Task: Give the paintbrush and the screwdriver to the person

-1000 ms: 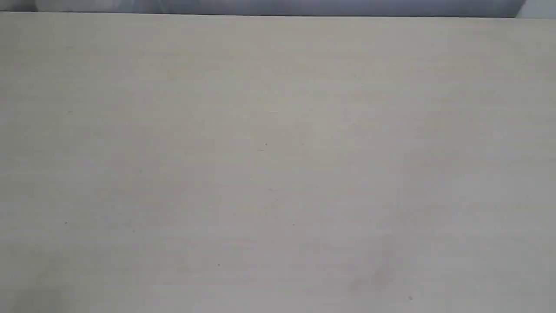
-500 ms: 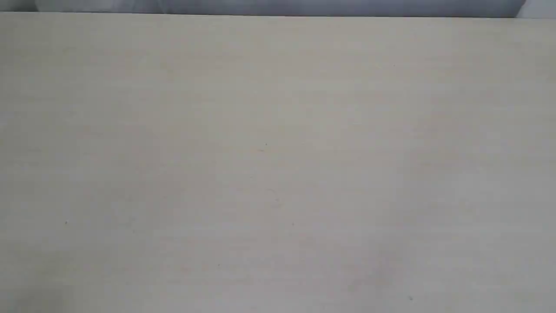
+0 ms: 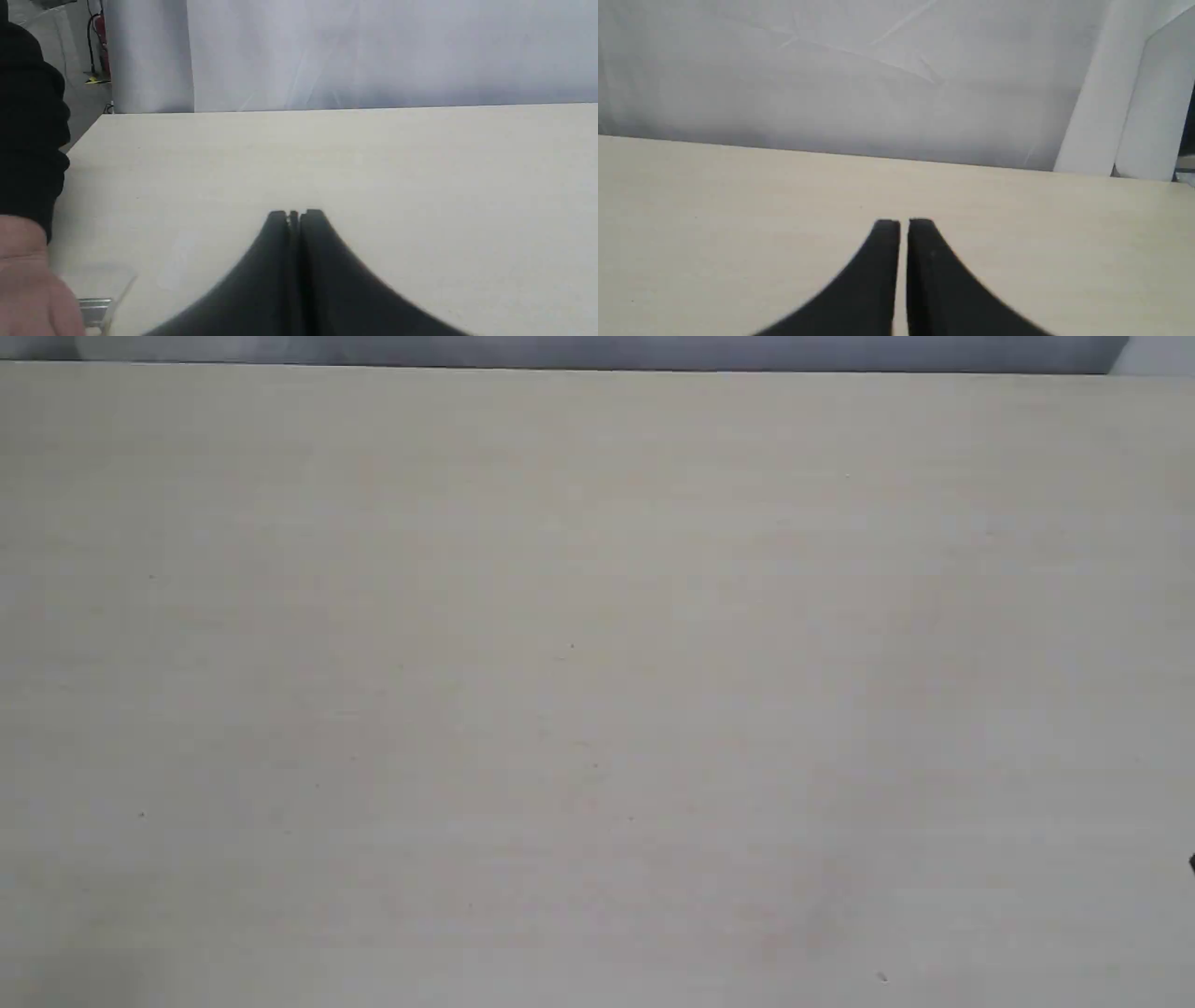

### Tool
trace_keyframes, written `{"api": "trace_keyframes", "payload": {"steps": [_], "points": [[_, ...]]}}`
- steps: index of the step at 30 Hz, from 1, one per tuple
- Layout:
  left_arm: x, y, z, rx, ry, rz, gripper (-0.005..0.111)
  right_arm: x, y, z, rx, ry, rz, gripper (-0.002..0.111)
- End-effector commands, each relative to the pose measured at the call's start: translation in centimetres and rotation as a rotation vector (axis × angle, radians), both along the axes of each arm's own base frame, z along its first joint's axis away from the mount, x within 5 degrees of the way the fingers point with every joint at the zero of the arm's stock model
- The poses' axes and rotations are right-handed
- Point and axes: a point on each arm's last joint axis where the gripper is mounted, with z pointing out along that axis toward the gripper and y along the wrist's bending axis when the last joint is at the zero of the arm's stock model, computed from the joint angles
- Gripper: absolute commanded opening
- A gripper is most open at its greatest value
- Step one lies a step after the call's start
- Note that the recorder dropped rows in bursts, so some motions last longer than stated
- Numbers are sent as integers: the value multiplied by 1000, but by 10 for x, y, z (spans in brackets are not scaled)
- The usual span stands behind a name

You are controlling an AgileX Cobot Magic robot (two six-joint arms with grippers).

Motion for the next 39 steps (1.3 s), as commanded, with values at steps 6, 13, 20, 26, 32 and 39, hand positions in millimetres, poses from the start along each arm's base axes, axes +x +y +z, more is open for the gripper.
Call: {"api": "trace_keyframes", "payload": {"steps": [6, 13, 20, 26, 32, 39], "points": [[0, 0, 0, -7, -9, -5, 0, 0, 0, 1, -11, -41, 5, 4], [0, 0, 0, -7, -9, -5, 0, 0, 0, 3, -5, -55, 4, 4], [0, 0, 0, -7, -9, -5, 0, -3, 0, 3, -6, -73, 4, 4], [0, 0, 0, -7, -9, -5, 0, -4, 0, 1, -23, -53, -1, 4], [0, 0, 1, -5, -13, -6, 0, -4, 0, 1, -11, -53, -1, 4], [0, 0, 1, -3, -13, -5, 0, -4, 0, 1, -3, -55, -1, 4]]}}
